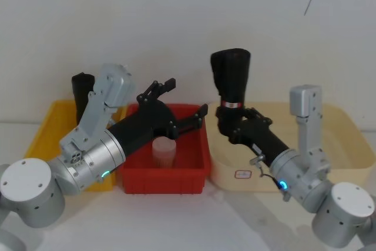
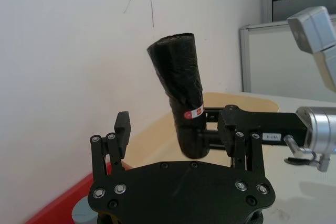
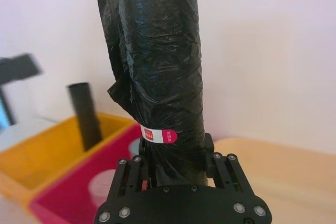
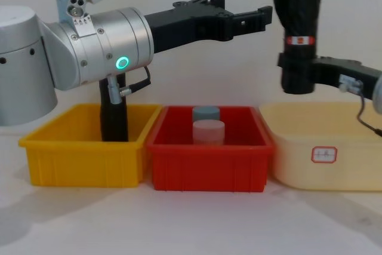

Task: Pick up the garbage bag with the one hand and transfer it to the other hand.

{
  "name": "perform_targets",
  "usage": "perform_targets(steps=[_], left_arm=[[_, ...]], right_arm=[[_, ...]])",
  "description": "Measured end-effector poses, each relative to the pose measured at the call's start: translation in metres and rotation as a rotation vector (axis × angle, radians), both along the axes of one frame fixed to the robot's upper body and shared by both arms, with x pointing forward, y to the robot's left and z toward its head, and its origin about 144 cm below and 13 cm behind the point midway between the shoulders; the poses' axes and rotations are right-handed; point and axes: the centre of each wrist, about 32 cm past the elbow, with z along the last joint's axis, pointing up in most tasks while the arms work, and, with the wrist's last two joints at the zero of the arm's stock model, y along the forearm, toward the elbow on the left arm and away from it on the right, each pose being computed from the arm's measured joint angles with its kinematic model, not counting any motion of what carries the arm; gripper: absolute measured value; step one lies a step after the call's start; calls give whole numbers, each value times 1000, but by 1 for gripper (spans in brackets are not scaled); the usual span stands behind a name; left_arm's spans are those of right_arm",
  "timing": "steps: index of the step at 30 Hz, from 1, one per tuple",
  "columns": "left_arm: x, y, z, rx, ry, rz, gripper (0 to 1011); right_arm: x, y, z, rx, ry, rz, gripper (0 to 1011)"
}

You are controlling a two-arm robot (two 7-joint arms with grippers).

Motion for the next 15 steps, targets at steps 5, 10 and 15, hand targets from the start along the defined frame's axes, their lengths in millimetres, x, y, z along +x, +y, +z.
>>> perform_targets(steps=[5, 10, 15], left_arm=[[0, 0, 0, 0, 0, 0, 1002], [0, 0, 0, 0, 0, 0, 1002], [0, 0, 0, 0, 0, 0, 1002]], right_arm=[[5, -15, -1, -13, 15, -53, 560], [8, -30, -3, -29, 39, -110, 560], [9, -41, -4, -40, 56, -146, 560]])
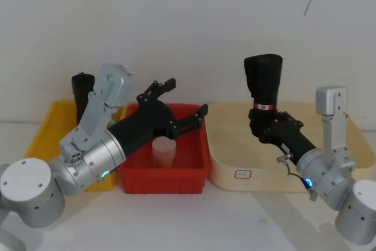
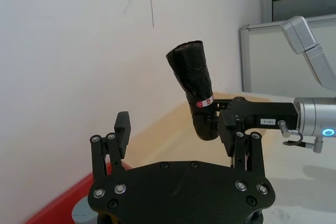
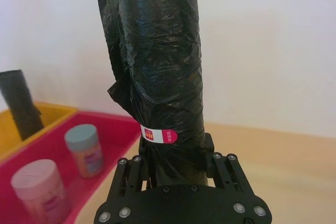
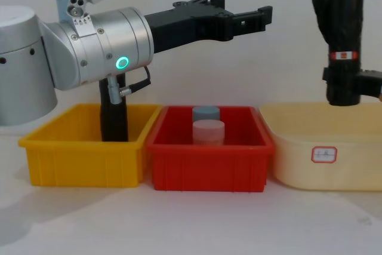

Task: Pick up the garbage bag with the one hand and transfer it to the other hand.

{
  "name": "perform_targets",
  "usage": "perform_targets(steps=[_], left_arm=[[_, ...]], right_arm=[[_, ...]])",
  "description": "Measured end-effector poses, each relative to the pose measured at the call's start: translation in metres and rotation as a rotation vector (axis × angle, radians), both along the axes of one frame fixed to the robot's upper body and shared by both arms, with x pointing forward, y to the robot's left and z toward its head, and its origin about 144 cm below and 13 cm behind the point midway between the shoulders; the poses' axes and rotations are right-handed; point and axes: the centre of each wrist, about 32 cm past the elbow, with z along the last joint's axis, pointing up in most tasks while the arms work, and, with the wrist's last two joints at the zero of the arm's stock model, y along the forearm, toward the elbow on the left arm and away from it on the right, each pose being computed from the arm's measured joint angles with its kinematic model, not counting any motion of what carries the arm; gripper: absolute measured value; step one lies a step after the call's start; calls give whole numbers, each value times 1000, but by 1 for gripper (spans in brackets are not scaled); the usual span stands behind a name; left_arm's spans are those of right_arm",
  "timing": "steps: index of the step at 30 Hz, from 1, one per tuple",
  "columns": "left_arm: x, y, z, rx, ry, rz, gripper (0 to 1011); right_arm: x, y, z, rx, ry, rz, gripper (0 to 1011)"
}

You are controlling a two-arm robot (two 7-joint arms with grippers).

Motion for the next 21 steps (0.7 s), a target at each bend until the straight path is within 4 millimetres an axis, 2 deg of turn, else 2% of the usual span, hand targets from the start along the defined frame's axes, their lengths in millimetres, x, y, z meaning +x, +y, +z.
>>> perform_targets(steps=[6, 8, 12, 14, 21], left_arm=[[0, 0, 0, 0, 0, 0, 1002], [0, 0, 0, 0, 0, 0, 1002], [0, 0, 0, 0, 0, 0, 1002], [0, 0, 0, 0, 0, 0, 1002], [0, 0, 0, 0, 0, 0, 1002]], right_arm=[[-1, -7, -1, -6, 13, -24, 567], [-1, -10, -2, -8, 18, -36, 648], [-2, -13, -3, -12, 24, -47, 733], [-3, -15, -3, -14, 27, -54, 823], [-3, -17, -3, -17, 32, -63, 979]])
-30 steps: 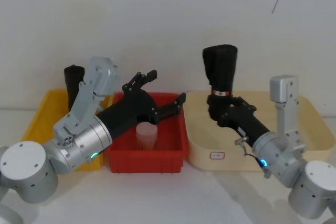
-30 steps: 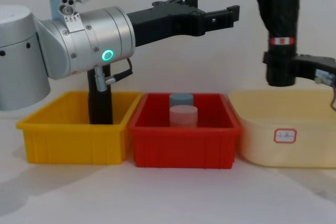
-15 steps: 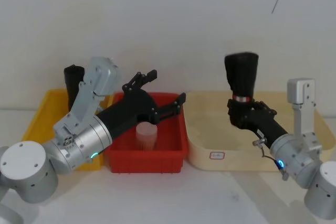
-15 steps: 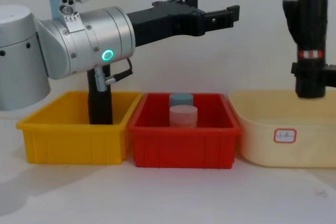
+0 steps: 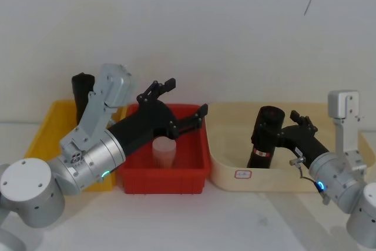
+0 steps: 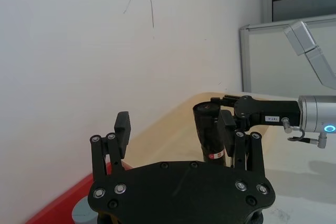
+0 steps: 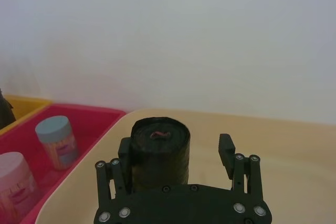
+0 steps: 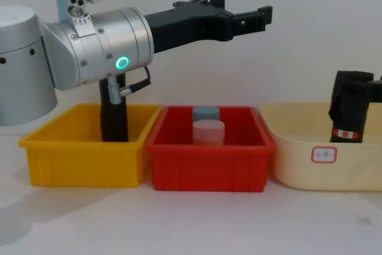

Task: Pick up the garbage bag with the one hand and transfer it to the other hand.

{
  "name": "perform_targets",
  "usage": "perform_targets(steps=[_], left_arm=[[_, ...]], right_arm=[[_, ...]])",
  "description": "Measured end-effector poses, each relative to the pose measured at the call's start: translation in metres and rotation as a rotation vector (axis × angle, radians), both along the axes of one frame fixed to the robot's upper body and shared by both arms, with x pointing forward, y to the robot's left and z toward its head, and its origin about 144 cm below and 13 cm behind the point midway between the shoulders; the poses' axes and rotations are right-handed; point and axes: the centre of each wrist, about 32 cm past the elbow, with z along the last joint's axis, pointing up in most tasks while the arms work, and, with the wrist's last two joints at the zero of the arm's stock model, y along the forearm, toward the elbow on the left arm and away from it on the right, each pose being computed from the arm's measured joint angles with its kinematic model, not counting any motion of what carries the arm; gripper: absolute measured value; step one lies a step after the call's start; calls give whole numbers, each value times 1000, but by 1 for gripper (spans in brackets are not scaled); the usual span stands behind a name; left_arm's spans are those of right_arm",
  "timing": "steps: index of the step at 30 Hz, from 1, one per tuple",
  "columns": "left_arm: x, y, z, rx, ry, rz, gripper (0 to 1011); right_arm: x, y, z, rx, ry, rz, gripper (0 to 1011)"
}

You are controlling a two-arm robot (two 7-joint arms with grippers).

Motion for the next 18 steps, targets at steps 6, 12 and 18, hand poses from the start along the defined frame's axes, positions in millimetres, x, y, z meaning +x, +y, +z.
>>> perform_targets(steps=[6, 12, 18], left_arm=[[0, 0, 0, 0, 0, 1, 1001], [-1, 2, 0, -5, -4, 20, 1002], [-3, 9, 0, -10, -18, 72, 1002]], right_arm=[[0, -2, 0, -2, 3, -7, 1001], [-1, -2, 0, -3, 3, -10, 1001], [-1, -3, 0, -4, 4, -12, 1001]])
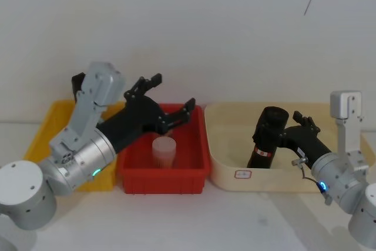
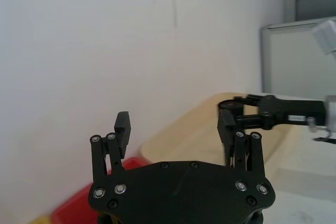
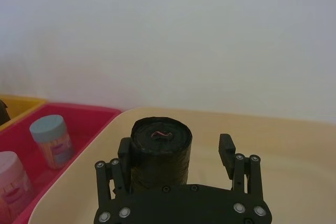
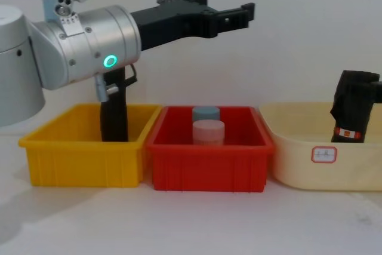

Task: Pick up the garbage bag with the one hand and transfer it to the other hand.

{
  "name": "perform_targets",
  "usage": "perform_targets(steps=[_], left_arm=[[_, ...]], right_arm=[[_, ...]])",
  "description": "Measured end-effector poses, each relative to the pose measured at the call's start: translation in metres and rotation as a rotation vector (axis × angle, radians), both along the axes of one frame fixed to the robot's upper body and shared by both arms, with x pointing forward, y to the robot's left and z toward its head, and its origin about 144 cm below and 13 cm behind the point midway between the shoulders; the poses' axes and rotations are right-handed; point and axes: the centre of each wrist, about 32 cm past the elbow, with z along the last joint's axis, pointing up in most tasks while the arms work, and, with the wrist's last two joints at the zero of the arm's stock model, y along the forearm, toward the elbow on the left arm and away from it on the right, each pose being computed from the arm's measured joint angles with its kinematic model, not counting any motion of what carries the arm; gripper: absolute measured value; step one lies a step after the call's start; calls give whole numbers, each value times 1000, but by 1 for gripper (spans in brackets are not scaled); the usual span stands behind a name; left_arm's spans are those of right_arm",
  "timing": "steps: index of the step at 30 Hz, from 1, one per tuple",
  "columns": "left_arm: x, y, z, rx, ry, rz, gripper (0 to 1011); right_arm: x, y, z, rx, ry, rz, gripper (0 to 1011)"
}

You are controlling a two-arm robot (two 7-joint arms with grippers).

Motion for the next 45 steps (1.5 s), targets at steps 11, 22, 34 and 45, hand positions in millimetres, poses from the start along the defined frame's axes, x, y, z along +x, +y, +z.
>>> perform_targets(steps=[11, 22, 34, 45], left_arm=[[-5, 24, 3, -12, -39, 135, 1002], [-11, 54, 5, -20, -71, 284, 1002], [-16, 75, 7, -22, -87, 377, 1002], [-18, 82, 8, -21, -93, 411, 1002]], right_arm=[[0, -1, 0, -1, 2, -3, 1001], [0, -1, 0, -1, 1, -4, 1001], [-1, 4, 13, -7, -76, 7, 1001], [-3, 17, 34, -11, -168, 56, 1001]])
